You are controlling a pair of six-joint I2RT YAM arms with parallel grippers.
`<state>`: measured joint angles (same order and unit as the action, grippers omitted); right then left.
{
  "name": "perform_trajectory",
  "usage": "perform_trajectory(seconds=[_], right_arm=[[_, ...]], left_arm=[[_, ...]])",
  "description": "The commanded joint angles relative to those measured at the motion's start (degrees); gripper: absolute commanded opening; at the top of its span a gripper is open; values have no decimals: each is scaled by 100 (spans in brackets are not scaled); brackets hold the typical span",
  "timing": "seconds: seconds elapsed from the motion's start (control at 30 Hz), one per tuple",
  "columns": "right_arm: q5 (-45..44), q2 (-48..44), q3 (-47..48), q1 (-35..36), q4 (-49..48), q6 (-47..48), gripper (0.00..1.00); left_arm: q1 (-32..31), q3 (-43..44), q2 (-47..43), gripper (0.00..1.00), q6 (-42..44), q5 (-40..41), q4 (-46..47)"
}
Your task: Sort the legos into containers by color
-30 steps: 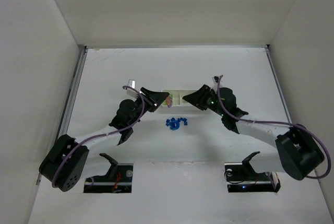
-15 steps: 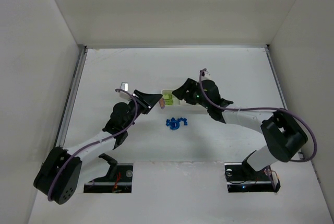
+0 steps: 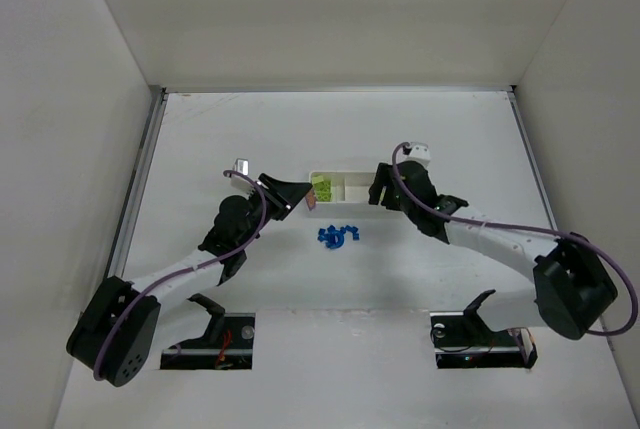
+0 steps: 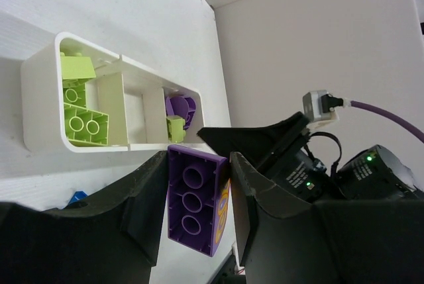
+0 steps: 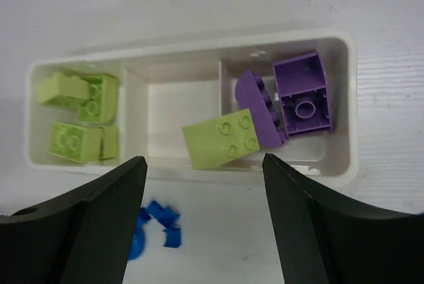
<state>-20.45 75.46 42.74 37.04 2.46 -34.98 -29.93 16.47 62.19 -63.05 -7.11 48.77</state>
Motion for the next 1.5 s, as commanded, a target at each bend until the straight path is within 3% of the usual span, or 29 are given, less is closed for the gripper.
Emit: perform_trajectory(seconds=[0.0,0.2,0.43,0.8,1.13,1.47], right_arm=[[-451,310,541,229,527,588,79],[-837,987,1148,528,896,975,82],[-1321,1410,1447,563,1160,1143,77],[-1357,1937,1729,572,1125,1283,64],[-1409,1947,1790,511,1064,1310,45],[-1734,1332,1659,528,1081,1345,36]], left_arm=[[-43,76,-76,19,126,-71,229],[-34,23,-155,19,126,-71,185],[-34,40,-164,19,126,-71,185],[53,41,-137,19,135,-150,185],[89,14,-164,19,135,-176,194],[89,5,-137,19,117,-176,229]])
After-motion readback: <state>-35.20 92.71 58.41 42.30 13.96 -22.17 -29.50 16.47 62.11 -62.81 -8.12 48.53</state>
